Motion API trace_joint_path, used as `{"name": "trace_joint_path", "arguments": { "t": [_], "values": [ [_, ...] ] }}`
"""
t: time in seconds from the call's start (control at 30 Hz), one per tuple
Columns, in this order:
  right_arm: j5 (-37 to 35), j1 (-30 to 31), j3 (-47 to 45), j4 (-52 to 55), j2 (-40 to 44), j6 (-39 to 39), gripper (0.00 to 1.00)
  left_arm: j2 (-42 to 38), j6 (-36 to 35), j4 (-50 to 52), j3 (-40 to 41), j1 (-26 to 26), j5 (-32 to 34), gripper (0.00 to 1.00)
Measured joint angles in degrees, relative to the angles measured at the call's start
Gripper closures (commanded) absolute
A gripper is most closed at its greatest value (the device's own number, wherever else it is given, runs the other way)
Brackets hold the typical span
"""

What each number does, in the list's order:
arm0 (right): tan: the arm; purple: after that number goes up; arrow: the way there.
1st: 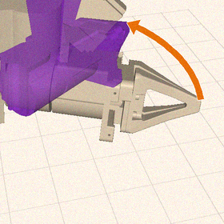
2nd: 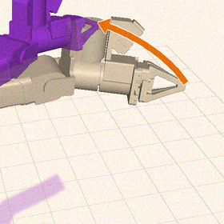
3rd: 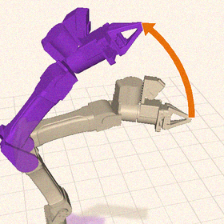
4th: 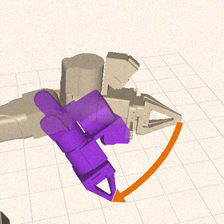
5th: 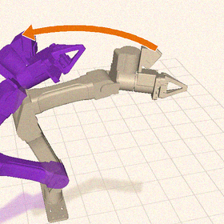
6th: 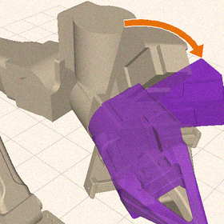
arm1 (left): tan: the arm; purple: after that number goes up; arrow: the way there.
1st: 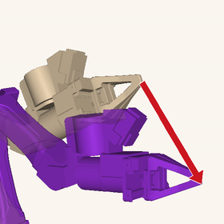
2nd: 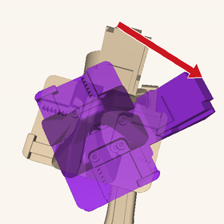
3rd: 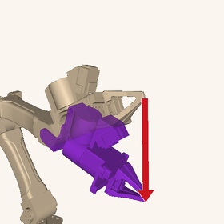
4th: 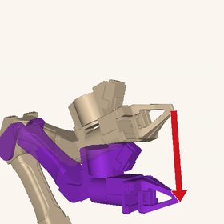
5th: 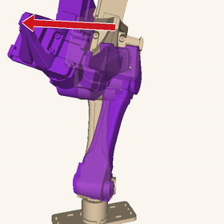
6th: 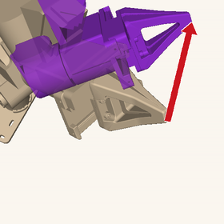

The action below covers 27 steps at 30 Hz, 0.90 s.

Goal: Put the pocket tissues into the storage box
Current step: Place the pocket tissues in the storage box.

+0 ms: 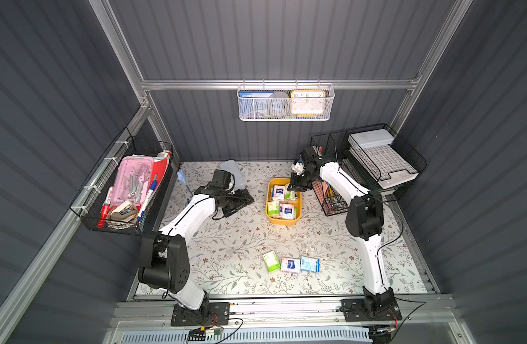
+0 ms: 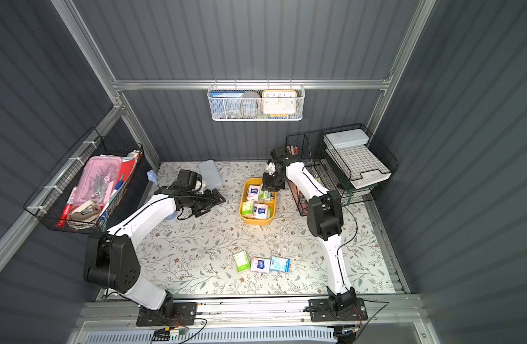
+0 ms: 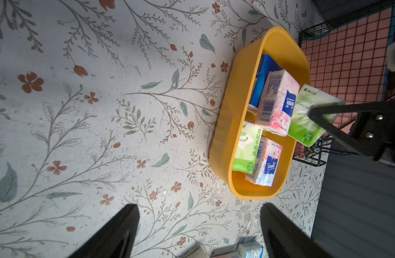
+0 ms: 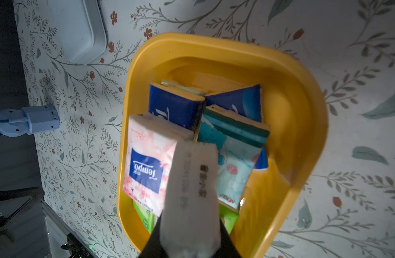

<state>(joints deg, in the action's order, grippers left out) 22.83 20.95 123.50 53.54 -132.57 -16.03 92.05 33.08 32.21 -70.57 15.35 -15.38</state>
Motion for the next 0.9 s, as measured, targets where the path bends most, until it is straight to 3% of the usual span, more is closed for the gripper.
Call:
{"name": "trace_joint_path", "arguments": {
  "t": [0.1, 0.17, 0.27, 0.9],
  "values": [
    [-0.72, 0.00, 0.07, 0.07, -0.72, 0.13, 0.72, -0.04, -0.02, 0.02, 0.02, 0.00, 0.02, 0.10],
    [-1.40, 0.00, 0.07, 0.24, -1.11, 0.37, 0.60, -0.11, 0.00, 0.02, 0.02, 0.00, 0.02, 0.10],
    [-2.99, 0.04, 0.07, 0.66, -1.44, 0.72, 0.50, -0.15, -0.02, 0.07, 0.02, 0.00, 0.04, 0.10],
    [-16.98, 0.31, 1.60, 1.64, 0.96, 2.14, 0.32, -0.20, 0.00, 0.20, 0.02, 0.00, 0.20, 0.10]
  ]
}}
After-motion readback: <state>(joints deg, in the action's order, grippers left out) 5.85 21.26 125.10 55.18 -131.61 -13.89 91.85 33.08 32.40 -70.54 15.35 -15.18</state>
